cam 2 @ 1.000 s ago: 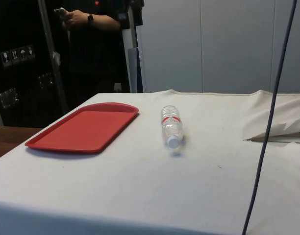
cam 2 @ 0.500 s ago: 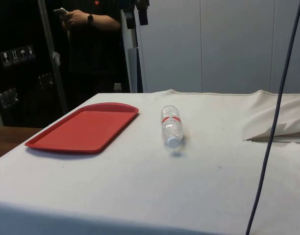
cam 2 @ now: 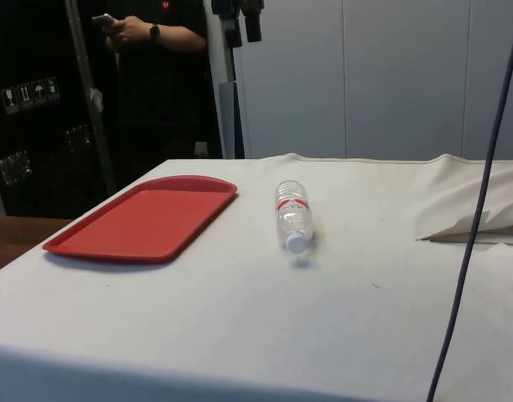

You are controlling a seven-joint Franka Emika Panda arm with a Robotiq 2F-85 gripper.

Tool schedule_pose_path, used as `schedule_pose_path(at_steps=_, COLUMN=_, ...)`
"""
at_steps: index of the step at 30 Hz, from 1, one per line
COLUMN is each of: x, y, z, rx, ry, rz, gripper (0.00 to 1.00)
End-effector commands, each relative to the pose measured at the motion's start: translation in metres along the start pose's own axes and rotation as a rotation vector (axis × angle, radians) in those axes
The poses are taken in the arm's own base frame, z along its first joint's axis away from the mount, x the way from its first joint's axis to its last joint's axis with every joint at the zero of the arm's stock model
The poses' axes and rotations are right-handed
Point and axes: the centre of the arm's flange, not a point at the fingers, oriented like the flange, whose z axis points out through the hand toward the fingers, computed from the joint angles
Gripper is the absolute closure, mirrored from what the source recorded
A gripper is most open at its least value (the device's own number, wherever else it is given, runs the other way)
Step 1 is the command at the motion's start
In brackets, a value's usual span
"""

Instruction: Place the bottle upright on the tray.

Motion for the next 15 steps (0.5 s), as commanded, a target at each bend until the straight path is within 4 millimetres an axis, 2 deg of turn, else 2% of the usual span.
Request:
schedule_pose_path(at_steps=1, x=-0.004, y=0.000, z=-0.001, rx=-0.003, ry=0.008, rz=0.000, gripper=0.00)
schedule_pose_path(at_steps=15, x=-0.022, y=-0.002, z=-0.003, rx=-0.006, ry=0.020, rz=-0.005, gripper=0.00)
